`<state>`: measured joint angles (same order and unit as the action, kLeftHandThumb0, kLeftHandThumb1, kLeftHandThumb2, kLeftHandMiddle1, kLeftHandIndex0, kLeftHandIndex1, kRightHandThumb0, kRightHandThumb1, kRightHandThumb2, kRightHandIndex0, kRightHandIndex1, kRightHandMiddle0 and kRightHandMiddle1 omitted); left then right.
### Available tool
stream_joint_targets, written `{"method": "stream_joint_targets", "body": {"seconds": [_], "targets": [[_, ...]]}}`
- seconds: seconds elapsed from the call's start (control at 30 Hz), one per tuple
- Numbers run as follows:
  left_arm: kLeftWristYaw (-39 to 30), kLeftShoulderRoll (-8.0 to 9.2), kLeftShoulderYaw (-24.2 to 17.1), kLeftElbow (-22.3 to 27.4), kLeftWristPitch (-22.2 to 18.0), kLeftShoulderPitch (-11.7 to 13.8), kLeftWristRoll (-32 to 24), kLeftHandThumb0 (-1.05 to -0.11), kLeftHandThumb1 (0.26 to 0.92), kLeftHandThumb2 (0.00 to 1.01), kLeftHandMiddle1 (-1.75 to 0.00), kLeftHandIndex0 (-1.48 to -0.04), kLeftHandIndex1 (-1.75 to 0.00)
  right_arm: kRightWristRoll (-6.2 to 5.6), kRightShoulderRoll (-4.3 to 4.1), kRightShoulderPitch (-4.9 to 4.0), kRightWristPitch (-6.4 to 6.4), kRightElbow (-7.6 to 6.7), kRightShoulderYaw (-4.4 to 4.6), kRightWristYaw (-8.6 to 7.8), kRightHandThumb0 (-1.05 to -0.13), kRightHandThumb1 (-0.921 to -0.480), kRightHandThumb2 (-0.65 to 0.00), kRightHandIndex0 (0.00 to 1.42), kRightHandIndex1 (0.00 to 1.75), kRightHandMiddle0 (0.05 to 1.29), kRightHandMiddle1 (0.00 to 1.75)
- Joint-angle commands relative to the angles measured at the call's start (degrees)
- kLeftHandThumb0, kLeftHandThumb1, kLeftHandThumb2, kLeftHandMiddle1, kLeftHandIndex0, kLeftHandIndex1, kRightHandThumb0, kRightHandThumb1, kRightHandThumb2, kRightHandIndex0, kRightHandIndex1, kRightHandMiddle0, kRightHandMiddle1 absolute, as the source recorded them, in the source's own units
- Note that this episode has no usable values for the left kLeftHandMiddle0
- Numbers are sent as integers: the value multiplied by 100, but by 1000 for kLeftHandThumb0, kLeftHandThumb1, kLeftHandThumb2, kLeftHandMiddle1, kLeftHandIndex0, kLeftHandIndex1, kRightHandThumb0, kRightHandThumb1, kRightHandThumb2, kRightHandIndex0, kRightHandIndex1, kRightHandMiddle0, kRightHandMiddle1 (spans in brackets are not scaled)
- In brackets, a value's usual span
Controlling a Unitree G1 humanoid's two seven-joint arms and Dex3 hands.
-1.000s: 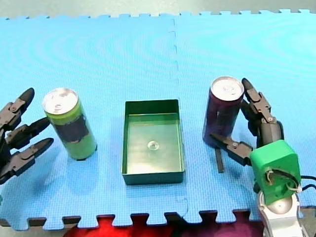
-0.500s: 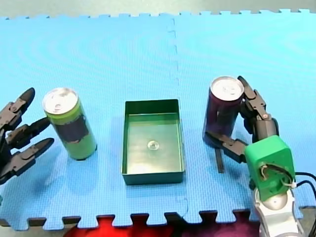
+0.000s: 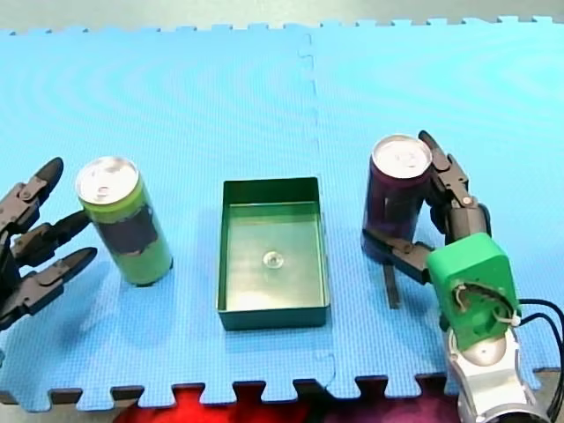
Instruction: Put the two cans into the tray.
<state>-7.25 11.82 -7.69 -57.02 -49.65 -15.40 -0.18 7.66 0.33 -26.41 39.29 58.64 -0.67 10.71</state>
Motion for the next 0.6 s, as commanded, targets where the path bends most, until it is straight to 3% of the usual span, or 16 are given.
{"method": "stream_joint_targets", "body": {"seconds": [0.0,0.57], "targets": [[3,27,0,5,8,8,-5,-1048,921,105,-2,-296,-1,12,-20,-60,25,61,10,12,-906,-670,-4,464,15,418,8],[-95,39,-53,-38,-58,-4,-95,-1048,921,112,-6,-296,0,92,-14,-180,-48,138,92,121,-918,-683,-2,505,15,435,5]]}}
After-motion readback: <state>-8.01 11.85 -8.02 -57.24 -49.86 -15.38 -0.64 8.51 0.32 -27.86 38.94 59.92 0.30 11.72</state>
